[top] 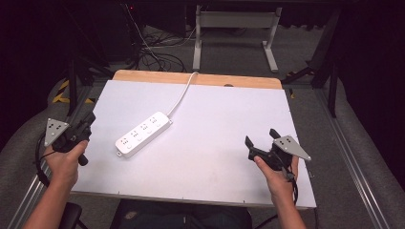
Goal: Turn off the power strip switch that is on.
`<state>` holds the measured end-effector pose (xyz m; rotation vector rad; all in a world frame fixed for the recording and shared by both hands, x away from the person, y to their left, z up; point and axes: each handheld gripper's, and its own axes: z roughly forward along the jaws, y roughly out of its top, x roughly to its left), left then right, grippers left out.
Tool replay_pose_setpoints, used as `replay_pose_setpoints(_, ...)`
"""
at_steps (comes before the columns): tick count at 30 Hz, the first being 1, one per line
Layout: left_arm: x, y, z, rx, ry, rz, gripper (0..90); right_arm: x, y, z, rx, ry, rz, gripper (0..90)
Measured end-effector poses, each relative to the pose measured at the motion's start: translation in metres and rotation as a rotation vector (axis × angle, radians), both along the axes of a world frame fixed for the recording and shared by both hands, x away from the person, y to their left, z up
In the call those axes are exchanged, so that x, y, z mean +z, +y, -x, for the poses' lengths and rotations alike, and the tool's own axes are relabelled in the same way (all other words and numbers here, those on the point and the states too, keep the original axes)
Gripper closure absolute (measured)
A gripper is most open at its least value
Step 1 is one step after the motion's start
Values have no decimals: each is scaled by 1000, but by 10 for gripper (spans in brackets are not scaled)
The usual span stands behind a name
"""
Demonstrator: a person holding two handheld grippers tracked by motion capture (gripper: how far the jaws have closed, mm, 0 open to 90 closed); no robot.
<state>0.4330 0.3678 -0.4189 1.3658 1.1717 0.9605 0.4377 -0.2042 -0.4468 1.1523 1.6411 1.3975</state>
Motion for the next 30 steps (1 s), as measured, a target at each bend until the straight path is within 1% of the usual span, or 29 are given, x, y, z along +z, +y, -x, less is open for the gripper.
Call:
replay_pose_setpoints(4,1,2,1,-18,1,-12,888,0,0,0,2,-6,-4,80)
replay_pose_setpoints(8,4,3,0,-27,-4,-12,896,1,1,0,-4,-4,5,80)
replay_pose_setpoints(12,9,6,-2,-33,4,-17,897,0,1,-1,-1,0,10,81)
replay_pose_setpoints(13,11,6,-3,-33,-1,-24,898,0,1,-1,-2,-2,12,82)
replay_pose_setpoints(14,16,5,-4,-28,-11,-50,898,0,1,0,-2,-3,12,81)
replay_pose_setpoints(16,18,5,-5,-29,-14,-47,898,0,1,-1,-1,-5,9,82)
replay_pose_setpoints(18,20,5,-6,-44,-10,-22,898,0,1,-1,-5,1,11,82)
replay_pose_setpoints(19,20,4,-7,-46,-7,-22,898,0,1,-1,-5,1,11,82)
replay_pose_setpoints(22,22,3,-9,-60,-7,-31,899,0,1,-2,-1,2,9,83)
replay_pose_setpoints(24,25,2,-12,-69,-3,-49,899,0,1,-2,0,1,10,83)
replay_pose_setpoints(26,28,0,-16,-83,-1,-59,899,0,1,-3,4,-3,12,83)
replay_pose_setpoints(27,29,-2,-17,-87,3,-57,899,0,1,-3,4,-3,12,84)
replay_pose_setpoints(30,32,-7,-23,-107,19,-72,899,0,2,-3,3,-1,14,84)
